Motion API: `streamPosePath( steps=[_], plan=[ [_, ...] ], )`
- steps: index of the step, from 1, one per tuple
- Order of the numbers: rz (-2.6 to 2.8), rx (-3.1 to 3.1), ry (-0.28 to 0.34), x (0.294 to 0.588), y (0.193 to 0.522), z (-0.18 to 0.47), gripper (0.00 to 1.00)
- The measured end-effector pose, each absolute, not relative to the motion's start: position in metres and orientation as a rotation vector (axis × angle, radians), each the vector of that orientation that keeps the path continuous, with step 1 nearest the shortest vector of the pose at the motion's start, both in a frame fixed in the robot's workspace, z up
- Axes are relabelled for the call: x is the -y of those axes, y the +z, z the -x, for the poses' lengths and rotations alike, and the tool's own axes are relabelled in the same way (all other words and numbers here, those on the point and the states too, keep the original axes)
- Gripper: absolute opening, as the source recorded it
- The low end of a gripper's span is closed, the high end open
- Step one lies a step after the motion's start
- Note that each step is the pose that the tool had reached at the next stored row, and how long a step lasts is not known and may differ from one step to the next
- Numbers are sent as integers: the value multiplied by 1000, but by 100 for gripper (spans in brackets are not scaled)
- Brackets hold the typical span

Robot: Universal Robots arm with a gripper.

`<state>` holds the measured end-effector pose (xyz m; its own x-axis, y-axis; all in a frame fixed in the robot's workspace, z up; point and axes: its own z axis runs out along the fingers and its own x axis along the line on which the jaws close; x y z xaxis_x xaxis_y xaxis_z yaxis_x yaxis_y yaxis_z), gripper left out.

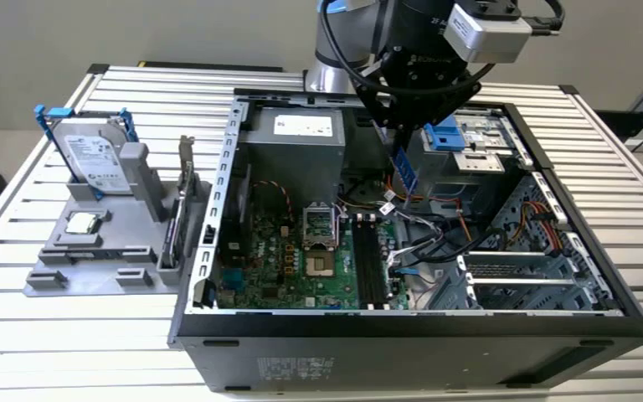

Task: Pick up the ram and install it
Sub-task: 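Insert the ram into the slot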

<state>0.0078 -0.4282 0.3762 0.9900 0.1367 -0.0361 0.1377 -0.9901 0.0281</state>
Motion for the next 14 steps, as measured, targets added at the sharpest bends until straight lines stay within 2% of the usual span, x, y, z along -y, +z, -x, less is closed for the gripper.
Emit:
streamPosePath(
  steps=[14],
  plan=[
    [-3103,-210,-53,428,373,-8,0]
  ],
)
